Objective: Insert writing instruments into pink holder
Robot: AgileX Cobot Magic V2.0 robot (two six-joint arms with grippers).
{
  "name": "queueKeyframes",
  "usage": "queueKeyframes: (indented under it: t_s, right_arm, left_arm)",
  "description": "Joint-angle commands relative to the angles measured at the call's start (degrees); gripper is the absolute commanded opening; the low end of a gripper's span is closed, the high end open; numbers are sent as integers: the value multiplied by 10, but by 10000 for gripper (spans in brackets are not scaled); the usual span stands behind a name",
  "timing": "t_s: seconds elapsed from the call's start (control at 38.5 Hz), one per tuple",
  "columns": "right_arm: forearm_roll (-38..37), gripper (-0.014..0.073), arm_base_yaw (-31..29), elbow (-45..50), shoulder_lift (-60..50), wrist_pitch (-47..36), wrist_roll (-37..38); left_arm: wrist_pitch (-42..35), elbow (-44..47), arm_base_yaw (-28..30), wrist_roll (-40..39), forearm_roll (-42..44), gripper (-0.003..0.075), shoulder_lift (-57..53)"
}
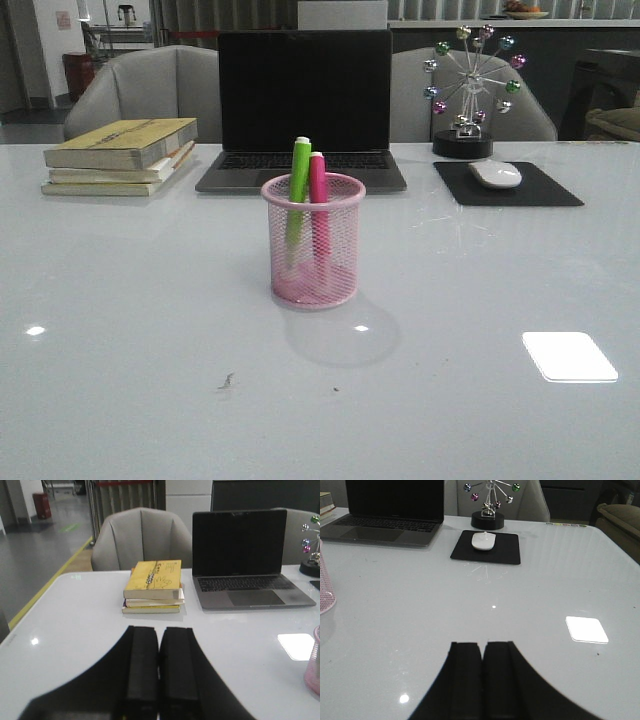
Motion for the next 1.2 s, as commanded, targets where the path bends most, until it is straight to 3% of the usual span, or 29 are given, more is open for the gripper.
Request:
queueKeyframes:
  t_s: [0.0, 0.21, 0.62, 1.17]
  right_arm:
    - [0, 57, -3, 1, -8, -48, -2]
    - [0, 57, -3, 1, -8, -48, -2]
    - [0, 57, -3, 1, -8, -48, -2]
    - [0, 57, -3, 1, -8, -48, -2]
  left_arm:
    - [-72, 19, -4, -1, 8, 100, -51]
    - [-87, 94, -4, -1, 8, 100, -141]
    - [-100, 189, -4, -1, 9, 99, -138]
    - [-73, 190, -4, -1, 9, 99, -138]
